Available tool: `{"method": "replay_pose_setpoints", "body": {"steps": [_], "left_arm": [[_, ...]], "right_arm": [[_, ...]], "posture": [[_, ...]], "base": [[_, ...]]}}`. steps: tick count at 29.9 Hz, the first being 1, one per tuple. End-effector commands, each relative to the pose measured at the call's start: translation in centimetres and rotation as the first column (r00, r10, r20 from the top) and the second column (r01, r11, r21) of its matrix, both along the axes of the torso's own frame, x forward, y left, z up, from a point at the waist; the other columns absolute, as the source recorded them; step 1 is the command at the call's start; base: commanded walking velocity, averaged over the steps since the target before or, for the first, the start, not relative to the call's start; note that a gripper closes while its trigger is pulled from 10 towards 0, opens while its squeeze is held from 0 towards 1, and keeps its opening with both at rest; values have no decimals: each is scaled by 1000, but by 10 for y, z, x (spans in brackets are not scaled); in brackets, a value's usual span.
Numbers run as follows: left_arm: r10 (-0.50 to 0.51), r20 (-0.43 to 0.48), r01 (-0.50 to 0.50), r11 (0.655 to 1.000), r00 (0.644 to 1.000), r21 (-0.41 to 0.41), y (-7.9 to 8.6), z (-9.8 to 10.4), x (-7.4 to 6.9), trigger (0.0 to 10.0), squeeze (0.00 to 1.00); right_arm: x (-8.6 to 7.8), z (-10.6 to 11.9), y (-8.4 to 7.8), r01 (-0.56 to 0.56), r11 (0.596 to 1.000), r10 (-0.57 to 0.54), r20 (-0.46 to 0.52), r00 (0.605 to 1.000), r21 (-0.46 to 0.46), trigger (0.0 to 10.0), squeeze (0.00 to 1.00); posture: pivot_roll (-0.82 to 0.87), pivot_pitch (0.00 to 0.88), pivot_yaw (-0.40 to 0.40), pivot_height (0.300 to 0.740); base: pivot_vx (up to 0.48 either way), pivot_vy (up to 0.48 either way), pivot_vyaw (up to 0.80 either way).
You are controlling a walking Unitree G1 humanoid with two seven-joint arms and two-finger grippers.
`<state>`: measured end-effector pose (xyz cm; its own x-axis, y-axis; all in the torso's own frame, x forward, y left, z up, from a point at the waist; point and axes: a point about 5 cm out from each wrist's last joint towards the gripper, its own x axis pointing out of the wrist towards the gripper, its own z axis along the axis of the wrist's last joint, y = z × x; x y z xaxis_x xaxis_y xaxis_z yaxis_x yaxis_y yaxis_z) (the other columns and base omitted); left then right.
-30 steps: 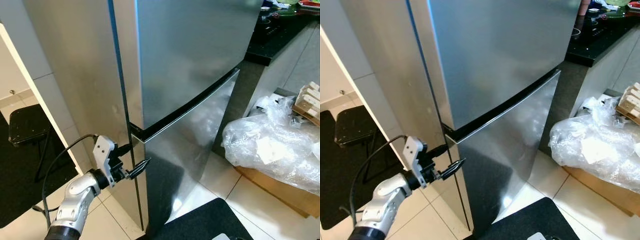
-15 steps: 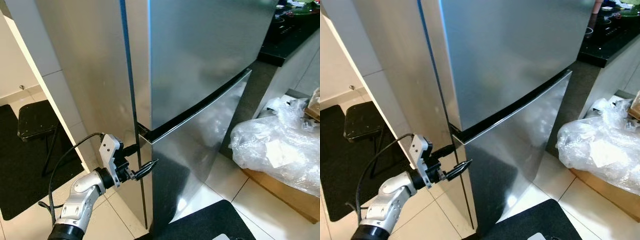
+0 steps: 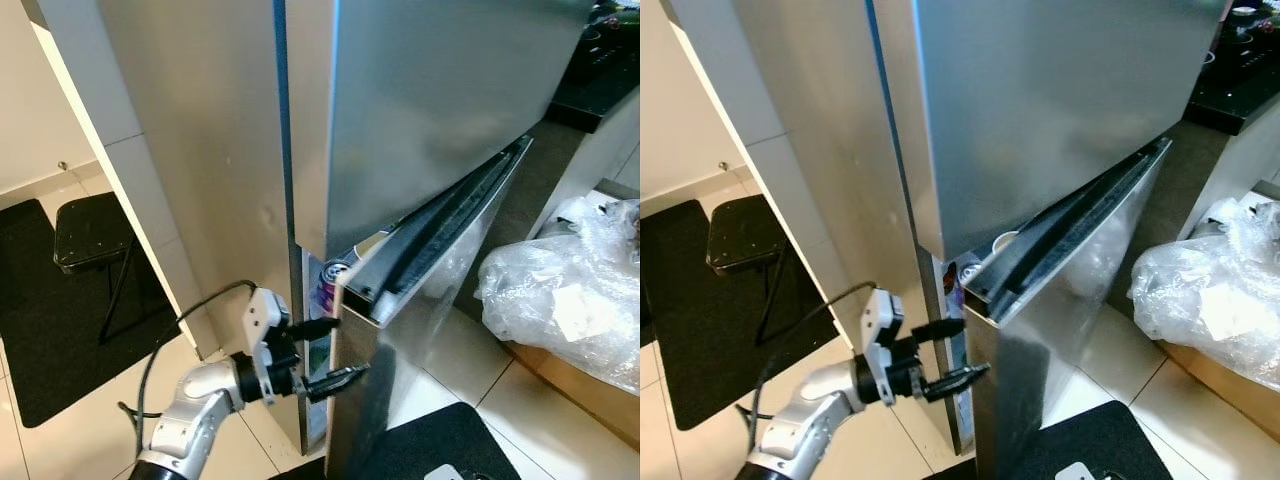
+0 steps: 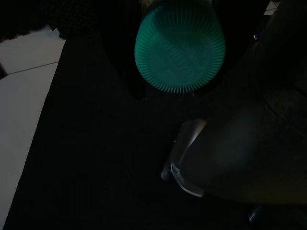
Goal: Restocking fridge
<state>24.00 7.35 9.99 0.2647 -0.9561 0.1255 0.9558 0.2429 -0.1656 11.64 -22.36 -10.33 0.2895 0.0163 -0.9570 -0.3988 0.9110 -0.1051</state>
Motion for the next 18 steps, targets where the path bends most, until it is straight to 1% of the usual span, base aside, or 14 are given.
{"method": "replay_pose_setpoints", "body": {"steps": [1, 5, 6, 8, 10, 11, 13, 14, 15, 17, 18], "left_arm": [[-2, 26, 3, 1000, 1000, -23, -3, 8, 0, 10000, 0], [-39, -3, 38, 999, 999, -35, -4, 7, -5, 10000, 0], [-42, -22, 41, 999, 999, -21, -2, 2, -8, 10000, 0], [-43, -35, 43, 999, 998, -11, 0, -1, -10, 10000, 0], [-8, -84, 13, 998, 996, 68, 11, -22, -14, 10000, 0], [-8, -84, 13, 998, 996, 68, 11, -22, -14, 10000, 0], [38, -140, -17, 989, 989, 149, 22, -42, -18, 10000, 0], [65, -192, -24, 978, 979, 206, 30, -59, -24, 10000, 0], [82, -228, -25, 970, 970, 242, 36, -70, -28, 10000, 0], [98, -298, -8, 958, 949, 288, 46, -87, -40, 10000, 0], [118, -355, -4, 952, 927, 307, 52, -99, -49, 10000, 0]], "right_arm": [[-6, -2, 1, 5, 1000, -5, -25, 1000, -1, 10000, 0], [-15, -3, -7, -11, 998, 6, -70, 998, -70, 10000, 0], [-19, -4, -10, -8, 996, 0, -86, 996, -92, 10000, 0], [-22, -4, -13, -6, 994, -4, -96, 995, -106, 10000, 0], [-29, -4, -18, 0, 990, -17, -121, 993, -140, 10000, 0], [-29, -4, -18, 0, 990, -17, -121, 993, -140, 10000, 0], [-33, -5, -21, 6, 988, -27, -135, 990, -153, 10000, 0], [-34, -5, -21, 8, 988, -29, -139, 990, -154, 10000, 0], [-35, -5, -21, 8, 988, -31, -142, 989, -155, 10000, 0], [-35, -5, -21, 10, 988, -33, -145, 989, -156, 10000, 0], [-35, -5, -20, 11, 988, -34, -145, 989, -156, 10000, 0]], "posture": [[-55, 0, 26, 740], [-58, 0, 28, 740], [-58, 0, 28, 740], [-58, 0, 28, 740], [-57, 0, 30, 740], [-57, 0, 30, 740], [-53, 0, 29, 740], [-53, 0, 29, 740], [-53, 0, 29, 740], [-53, 0, 29, 740], [-51, 0, 29, 740]], "base": [[0, 0, 0], [0, 0, 0], [0, 0, 0], [0, 0, 0], [0, 0, 0], [0, 0, 0], [0, 0, 0], [0, 0, 0], [0, 0, 0], [0, 0, 0], [0, 0, 0]]}}
